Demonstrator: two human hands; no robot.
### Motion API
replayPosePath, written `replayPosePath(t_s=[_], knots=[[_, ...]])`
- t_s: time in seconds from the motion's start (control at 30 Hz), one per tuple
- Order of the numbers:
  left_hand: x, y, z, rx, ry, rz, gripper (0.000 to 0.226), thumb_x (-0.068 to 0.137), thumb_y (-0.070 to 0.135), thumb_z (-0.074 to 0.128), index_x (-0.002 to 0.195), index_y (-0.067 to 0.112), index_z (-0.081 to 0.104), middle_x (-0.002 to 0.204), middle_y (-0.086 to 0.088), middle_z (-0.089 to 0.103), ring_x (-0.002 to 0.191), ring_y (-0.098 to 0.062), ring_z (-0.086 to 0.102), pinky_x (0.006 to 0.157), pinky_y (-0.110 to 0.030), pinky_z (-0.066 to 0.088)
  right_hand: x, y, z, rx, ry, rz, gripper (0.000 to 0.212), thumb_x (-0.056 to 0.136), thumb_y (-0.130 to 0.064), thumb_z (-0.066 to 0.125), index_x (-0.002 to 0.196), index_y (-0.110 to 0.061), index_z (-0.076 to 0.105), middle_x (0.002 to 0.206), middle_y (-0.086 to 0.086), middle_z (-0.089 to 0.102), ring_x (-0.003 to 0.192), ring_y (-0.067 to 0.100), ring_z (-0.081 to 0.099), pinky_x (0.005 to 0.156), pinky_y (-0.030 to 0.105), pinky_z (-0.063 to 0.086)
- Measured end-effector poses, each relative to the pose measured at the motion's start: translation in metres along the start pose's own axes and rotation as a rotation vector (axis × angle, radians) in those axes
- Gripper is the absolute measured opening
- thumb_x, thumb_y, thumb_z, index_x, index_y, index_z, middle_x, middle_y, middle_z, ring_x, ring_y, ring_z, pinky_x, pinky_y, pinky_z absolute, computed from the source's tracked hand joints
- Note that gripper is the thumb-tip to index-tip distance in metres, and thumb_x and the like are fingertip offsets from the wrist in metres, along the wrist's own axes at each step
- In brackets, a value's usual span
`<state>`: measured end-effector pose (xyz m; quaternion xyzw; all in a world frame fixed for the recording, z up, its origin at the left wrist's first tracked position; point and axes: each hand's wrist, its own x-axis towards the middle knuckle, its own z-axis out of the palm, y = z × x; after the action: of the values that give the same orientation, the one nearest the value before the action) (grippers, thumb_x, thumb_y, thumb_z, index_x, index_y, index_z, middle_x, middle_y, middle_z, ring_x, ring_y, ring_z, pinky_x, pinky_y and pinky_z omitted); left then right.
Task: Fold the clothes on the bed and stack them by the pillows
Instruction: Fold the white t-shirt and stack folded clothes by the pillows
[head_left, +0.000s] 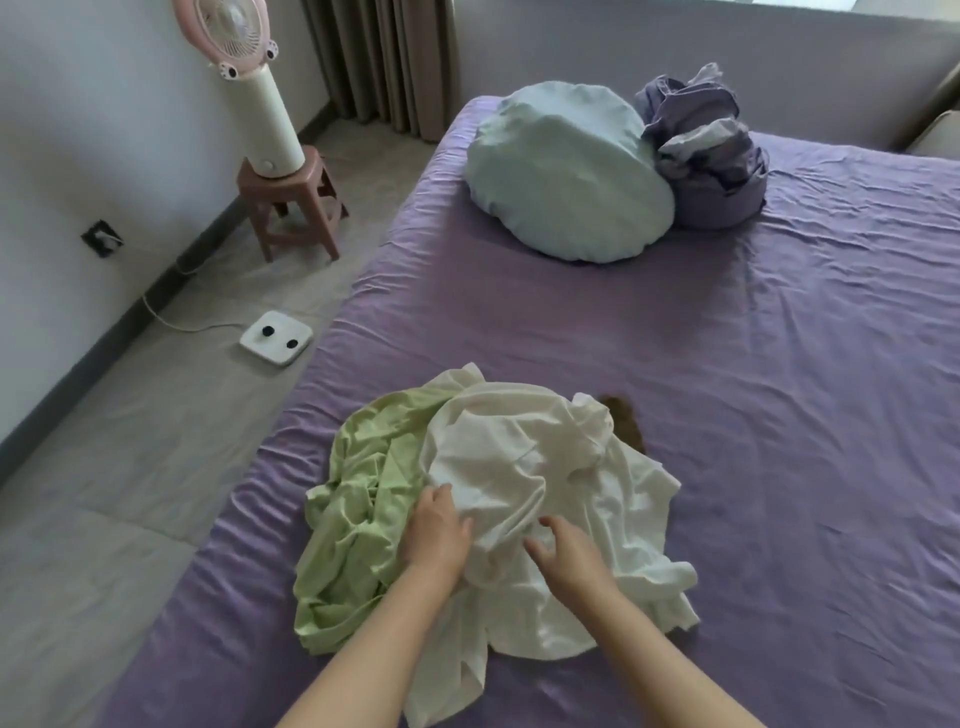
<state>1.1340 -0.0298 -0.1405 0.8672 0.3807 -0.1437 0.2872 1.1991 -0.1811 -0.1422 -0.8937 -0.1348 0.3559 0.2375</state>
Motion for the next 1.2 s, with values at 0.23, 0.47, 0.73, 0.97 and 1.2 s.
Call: replayPosePath(t_s=[0.23,0.47,0.73,0.97,1.2], knots=[[0.028,-0.006,0.023,-0.167,0.021,-0.097,0.051,0.094,0.016,0.050,0.143,0.015,0.035,0.122,-0.011,0.060,0.106,-0.027,0.059,0.090,-0.035,0.048,0.053,-0.016,0.034,0.681,0.133,0.247,0.070,0.086,-0.017,0.066,0.144,-0.014,0.027,0.138,0.006,0.045,0.126,0.028,0.046,0.103,0.033,0.038],[0.005,0.017,-0.010,-0.320,0.263,0.073,0.015,0.091,0.016,0.060,0.100,0.005,0.066,0.101,-0.011,0.058,0.096,-0.024,0.053,0.083,-0.026,0.039,0.048,-0.017,-0.007,0.769,0.343,0.177,0.024,0.082,-0.012,0.065,0.063,-0.012,0.050,0.059,0.000,0.048,0.062,0.018,0.047,0.055,0.029,0.034],[-0.068,0.112,-0.092,-0.608,0.441,0.297,0.019,0.088,0.032,0.064,0.080,0.019,0.054,0.074,0.008,0.058,0.070,-0.013,0.054,0.060,-0.019,0.032,-0.037,-0.016,-0.141,0.721,0.501,-0.241,0.021,0.082,-0.027,0.071,0.081,-0.008,0.062,0.081,0.002,0.058,0.076,0.017,0.054,0.072,0.034,0.045],[-0.179,0.182,-0.162,-0.508,0.657,0.498,0.024,0.091,0.037,0.060,0.091,0.014,0.057,0.075,0.004,0.059,0.073,-0.020,0.056,0.066,-0.032,0.041,-0.153,-0.006,-0.238,0.761,0.466,-0.460,0.021,0.084,-0.017,0.069,0.072,-0.012,0.053,0.061,-0.004,0.057,0.050,0.004,0.052,0.047,0.026,0.051],[-0.283,0.213,-0.168,-0.664,0.557,0.481,0.032,0.088,0.031,0.065,0.114,0.015,0.054,0.099,0.003,0.056,0.098,-0.018,0.058,0.082,-0.028,0.044,-0.257,-0.014,-0.293,0.743,0.447,-0.602,0.022,0.078,-0.019,0.074,0.070,-0.011,0.055,0.073,0.010,0.055,0.062,0.018,0.057,0.048,0.032,0.053]])
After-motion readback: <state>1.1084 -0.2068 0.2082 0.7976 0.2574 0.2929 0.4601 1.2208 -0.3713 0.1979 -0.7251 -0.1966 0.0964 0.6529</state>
